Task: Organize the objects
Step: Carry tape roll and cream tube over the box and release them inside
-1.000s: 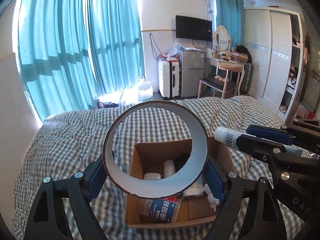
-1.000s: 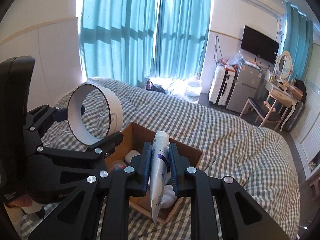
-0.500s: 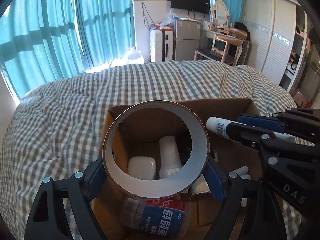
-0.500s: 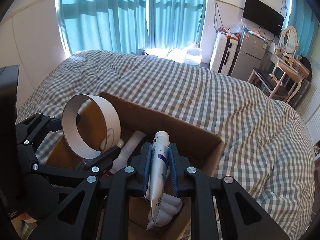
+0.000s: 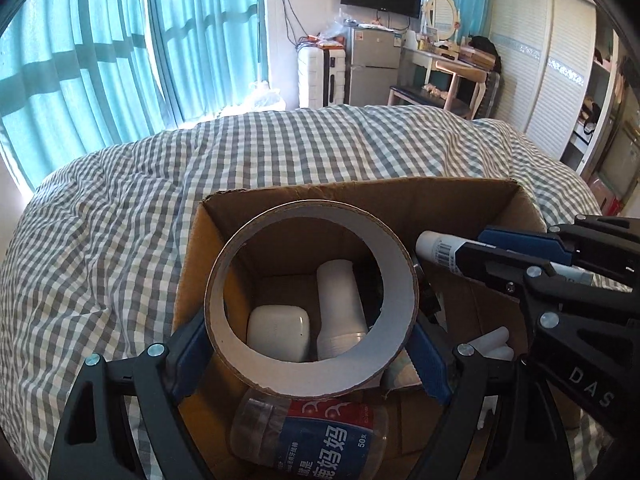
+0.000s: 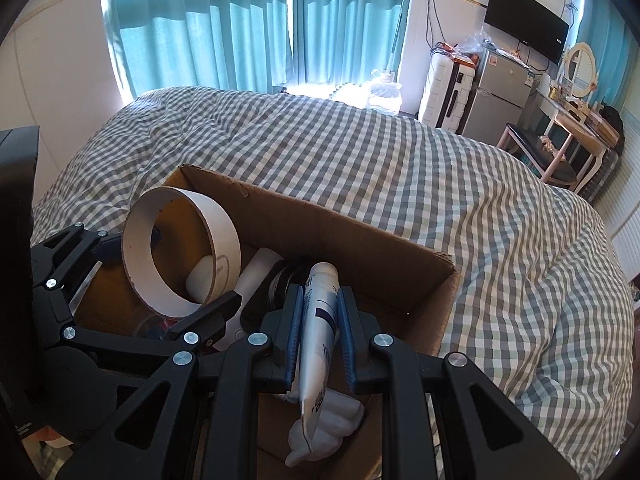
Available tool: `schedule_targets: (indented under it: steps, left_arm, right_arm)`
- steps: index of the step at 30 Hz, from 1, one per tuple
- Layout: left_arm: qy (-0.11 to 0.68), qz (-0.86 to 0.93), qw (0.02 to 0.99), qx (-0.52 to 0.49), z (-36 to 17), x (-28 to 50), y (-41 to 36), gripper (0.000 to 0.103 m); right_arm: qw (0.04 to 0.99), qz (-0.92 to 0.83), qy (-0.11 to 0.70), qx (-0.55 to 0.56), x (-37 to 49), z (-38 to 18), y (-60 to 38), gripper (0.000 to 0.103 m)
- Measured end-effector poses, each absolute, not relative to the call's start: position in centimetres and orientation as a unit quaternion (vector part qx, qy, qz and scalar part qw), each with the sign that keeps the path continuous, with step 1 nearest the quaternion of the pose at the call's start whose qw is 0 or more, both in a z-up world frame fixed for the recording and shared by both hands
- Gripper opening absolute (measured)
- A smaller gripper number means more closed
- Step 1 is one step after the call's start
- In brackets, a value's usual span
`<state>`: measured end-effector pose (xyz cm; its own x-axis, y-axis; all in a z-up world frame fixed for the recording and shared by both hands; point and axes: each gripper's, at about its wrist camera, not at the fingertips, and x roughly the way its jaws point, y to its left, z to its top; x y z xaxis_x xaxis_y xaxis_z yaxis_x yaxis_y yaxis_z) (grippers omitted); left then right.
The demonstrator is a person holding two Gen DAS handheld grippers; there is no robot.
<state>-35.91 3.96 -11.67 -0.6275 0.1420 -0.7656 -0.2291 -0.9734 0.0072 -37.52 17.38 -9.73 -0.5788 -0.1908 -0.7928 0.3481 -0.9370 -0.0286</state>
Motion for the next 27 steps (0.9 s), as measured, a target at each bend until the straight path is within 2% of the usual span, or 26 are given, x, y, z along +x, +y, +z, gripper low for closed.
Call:
schedule_targets:
  steps: [3,5,6,7,12,17,21,23,27]
  left_arm:
    - [0.053,0.899,0.102,-0.423,-11.6,-35.9,3.8,0.089]
    - [0.053,0.899,0.104,-0.423,-11.4,-35.7,3.8,0.09]
    - [0.053,0.899,0.106,-0.421,-11.3,-35.6,3.8,0.093]
    - [0.052,0.9,0.108,-0.418,-11.1,-35.4,3.8,0.095]
    - [0.069,0.908,0.107,-0.4,-9.9,-34.5,4.3,0.099]
    - [0.076,0.912,0.102,-0.39,-8.7,-34.1,4.3,0.1]
    - [0.057,0.919,0.094,-0.379,-7.0,-33.7,3.5,0.1]
    - [0.047,0.922,0.089,-0.374,-5.9,-33.4,3.1,0.101]
    - [0.039,0.927,0.079,-0.364,-3.8,-32.4,2.7,0.102]
  right_arm:
    - [0.147,-0.886,0.085,0.431,-37.5,-9.2,17.7,0.018]
    - [0.142,-0.889,0.083,0.428,-37.5,-8.8,17.8,0.028]
    - [0.14,-0.89,0.082,0.425,-37.4,-8.5,17.9,0.041]
    - [0.138,-0.892,0.08,0.423,-37.3,-8.2,18.0,0.049]
    - [0.132,-0.895,0.08,0.418,-37.0,-7.1,18.0,0.051]
    - [0.135,-0.898,0.065,0.415,-36.5,-5.9,18.2,0.066]
    - [0.127,-0.904,0.051,0.405,-35.7,-4.4,18.7,0.07]
    - [0.124,-0.908,0.049,0.396,-35.1,-3.4,18.8,0.075]
    - [0.125,-0.913,0.045,0.385,-33.7,-1.4,19.3,0.075]
